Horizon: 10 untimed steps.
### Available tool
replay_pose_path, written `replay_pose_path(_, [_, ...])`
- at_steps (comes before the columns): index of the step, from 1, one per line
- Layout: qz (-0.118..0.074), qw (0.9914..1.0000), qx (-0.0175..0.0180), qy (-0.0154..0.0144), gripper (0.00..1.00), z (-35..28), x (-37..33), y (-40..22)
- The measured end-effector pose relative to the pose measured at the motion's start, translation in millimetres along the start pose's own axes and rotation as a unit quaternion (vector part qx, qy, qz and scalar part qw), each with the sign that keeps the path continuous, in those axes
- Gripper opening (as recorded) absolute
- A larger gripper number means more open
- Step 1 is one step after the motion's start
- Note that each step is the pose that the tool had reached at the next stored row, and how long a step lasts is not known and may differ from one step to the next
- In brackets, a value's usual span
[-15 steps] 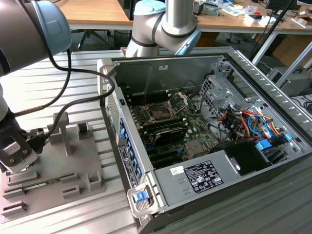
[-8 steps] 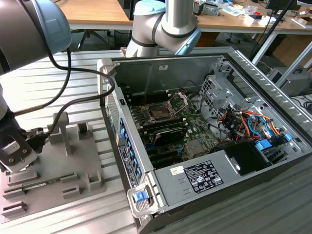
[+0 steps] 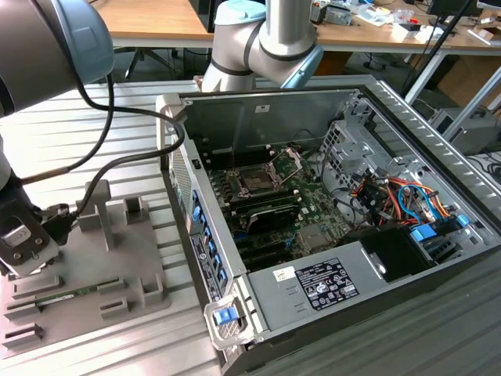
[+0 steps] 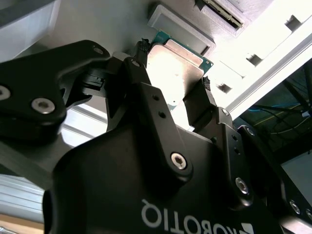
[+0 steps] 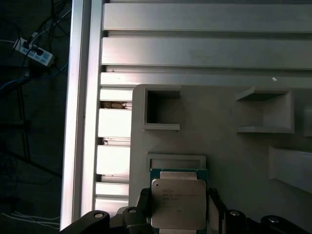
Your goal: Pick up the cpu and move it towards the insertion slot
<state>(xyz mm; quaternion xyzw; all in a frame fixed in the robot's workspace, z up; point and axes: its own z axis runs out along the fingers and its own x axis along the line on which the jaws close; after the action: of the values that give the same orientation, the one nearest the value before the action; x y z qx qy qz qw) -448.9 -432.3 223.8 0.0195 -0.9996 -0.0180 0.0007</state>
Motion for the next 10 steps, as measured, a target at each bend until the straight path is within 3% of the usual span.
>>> replay_pose_path(10, [0.000, 1.00000, 0.0000, 0.0000, 0.55, -4.7, 0.0, 0.2])
